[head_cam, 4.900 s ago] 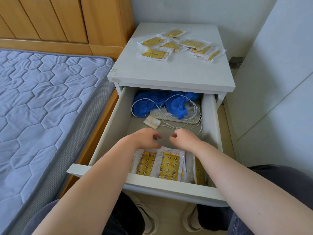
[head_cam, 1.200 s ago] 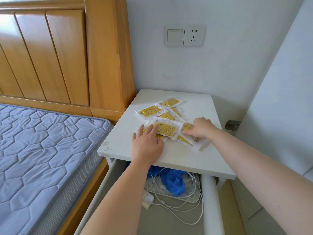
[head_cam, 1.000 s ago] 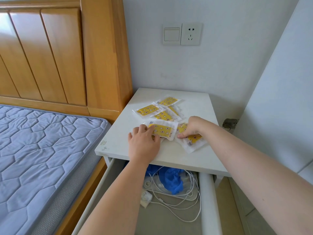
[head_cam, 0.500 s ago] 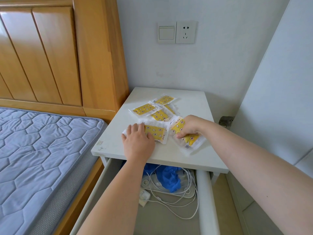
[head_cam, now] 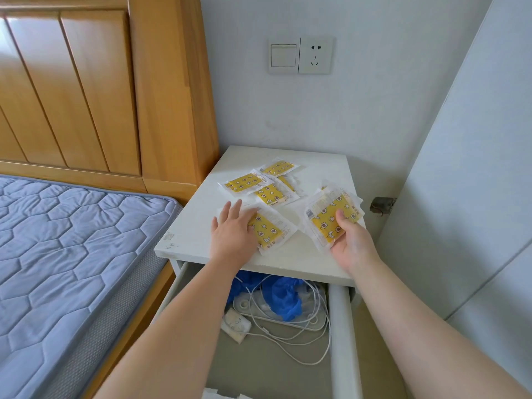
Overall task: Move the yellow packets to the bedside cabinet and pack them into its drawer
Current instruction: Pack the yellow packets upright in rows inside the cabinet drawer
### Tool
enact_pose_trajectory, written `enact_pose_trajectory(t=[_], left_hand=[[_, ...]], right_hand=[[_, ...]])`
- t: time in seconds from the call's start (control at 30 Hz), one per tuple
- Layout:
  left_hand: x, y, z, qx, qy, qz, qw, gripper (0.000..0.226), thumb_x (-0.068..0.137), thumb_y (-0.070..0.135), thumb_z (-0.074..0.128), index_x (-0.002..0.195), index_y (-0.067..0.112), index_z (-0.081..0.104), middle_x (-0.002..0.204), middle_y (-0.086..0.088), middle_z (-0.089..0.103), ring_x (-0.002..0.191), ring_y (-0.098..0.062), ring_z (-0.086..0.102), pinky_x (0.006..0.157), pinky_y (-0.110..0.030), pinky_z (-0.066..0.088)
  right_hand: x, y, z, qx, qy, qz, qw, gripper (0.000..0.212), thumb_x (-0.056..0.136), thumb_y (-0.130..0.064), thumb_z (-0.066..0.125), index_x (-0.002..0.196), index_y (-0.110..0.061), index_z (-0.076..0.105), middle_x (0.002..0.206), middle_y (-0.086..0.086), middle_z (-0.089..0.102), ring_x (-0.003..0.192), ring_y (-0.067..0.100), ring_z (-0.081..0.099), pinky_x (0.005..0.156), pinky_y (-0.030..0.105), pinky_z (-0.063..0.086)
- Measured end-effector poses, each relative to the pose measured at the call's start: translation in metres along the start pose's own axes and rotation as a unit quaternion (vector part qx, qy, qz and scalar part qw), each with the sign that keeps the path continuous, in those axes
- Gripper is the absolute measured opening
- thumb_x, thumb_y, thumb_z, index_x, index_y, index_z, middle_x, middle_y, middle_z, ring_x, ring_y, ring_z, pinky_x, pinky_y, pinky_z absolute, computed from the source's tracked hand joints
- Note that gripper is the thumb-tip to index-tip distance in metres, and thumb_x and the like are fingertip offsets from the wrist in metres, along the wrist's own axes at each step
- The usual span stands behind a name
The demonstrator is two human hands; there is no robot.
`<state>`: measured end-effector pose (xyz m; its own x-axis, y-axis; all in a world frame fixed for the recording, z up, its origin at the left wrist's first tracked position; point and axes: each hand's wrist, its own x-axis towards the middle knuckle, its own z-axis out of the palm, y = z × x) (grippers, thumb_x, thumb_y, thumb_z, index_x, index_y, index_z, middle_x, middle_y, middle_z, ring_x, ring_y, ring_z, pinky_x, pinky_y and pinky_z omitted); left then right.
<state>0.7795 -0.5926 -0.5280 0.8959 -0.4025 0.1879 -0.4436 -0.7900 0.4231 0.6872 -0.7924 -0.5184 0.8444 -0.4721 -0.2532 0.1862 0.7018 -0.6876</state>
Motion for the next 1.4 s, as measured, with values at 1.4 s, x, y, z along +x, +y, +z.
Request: enact_pose_trajectory(t=[1.4], left_hand=[[0.057, 0.031, -0.076, 0.278, -0.34, 0.064, 0.896, 0.065, 0.072, 0.049, 0.078, 0.12, 0.012, 0.055, 0.105, 0.001, 0.055, 0.099, -0.019, 0.053, 0.09, -0.032, 0.046]], right_hand=[[0.009, -0.006, 0.002, -0.002, -0.061, 0.043, 0.997, 0.012, 0.097, -0.013, 0.049, 0.105, -0.012, 0.058, 0.085, 0.007, 0.075, 0.075, 0.02, 0.073, 0.065, 0.038, 0.06]])
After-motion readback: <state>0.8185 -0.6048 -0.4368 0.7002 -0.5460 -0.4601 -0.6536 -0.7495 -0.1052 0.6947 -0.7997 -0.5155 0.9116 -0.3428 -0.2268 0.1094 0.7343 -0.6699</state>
